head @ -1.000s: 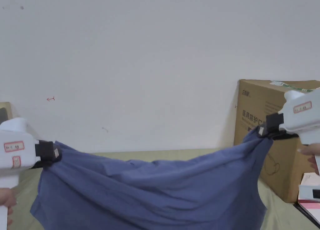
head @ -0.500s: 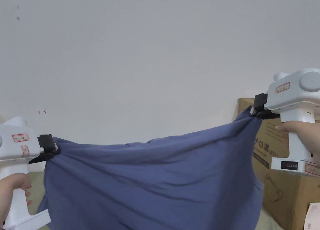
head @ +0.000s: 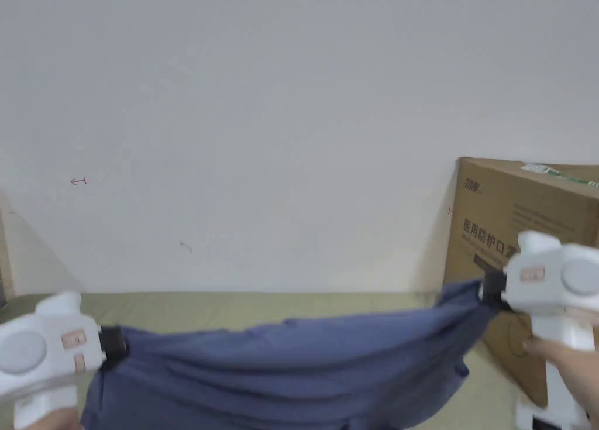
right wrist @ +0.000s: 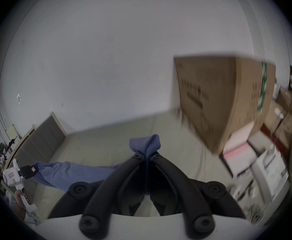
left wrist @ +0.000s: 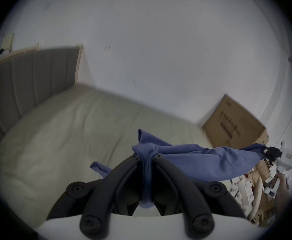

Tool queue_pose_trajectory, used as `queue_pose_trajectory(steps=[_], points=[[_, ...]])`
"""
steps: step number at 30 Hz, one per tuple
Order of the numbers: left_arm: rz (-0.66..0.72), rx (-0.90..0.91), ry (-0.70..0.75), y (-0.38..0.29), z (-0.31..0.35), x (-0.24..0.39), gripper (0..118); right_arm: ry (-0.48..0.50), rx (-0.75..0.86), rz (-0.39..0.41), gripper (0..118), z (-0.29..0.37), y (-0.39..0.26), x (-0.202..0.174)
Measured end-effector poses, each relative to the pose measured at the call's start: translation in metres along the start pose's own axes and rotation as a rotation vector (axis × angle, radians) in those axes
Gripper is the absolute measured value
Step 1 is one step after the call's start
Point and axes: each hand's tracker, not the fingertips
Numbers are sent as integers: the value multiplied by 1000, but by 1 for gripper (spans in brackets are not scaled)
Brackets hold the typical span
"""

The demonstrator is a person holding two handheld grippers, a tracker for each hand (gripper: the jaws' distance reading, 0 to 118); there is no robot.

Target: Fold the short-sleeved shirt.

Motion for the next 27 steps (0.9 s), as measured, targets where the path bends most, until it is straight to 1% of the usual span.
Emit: queue_pose_trajectory(steps=[2, 3, 4, 7, 8, 10, 11, 15, 17, 18, 20, 22, 25, 27], points=[[9, -127, 22, -49, -5, -17, 7, -47, -141, 5, 1, -12, -59, 26], [3, -182, 29, -70, -5, -24, 7, -46, -198, 13, 1, -14, -85, 38], [-4, -226, 23, -94, -3, -31, 7, -67, -266, 13, 1, -15, -115, 51], [-22, -369, 32, -145, 1, -49, 7, -72, -388, -47, 1, -8, -181, 94], [-26, -414, 34, -160, 9, -52, 7, -66, -417, -87, 1, -2, -196, 108], [-71, -461, 51, -177, 22, -54, 7, -72, -453, -120, 1, 16, -220, 126], [-82, -478, 36, -182, 30, -55, 7, -50, -456, -126, 1, 25, -228, 135], [-188, -536, 25, -191, 60, -44, 7, -46, -493, -73, 1, 59, -242, 147], [-198, -554, 19, -195, 73, -40, 7, -33, -514, -45, 1, 70, -244, 150], [-198, -563, 19, -197, 78, -40, 7, -33, -517, -18, 1, 82, -246, 144], [-211, -633, 16, -202, 83, -39, 7, -45, -548, 57, 1, 89, -246, 144], [-241, -699, 19, -211, 86, -37, 7, -34, -602, 111, 1, 94, -249, 142], [-288, -736, 36, -217, 85, -34, 7, -38, -680, 140, 1, 92, -252, 141], [-287, -755, 45, -217, 82, -33, 7, -44, -727, 161, 2, 87, -255, 139]])
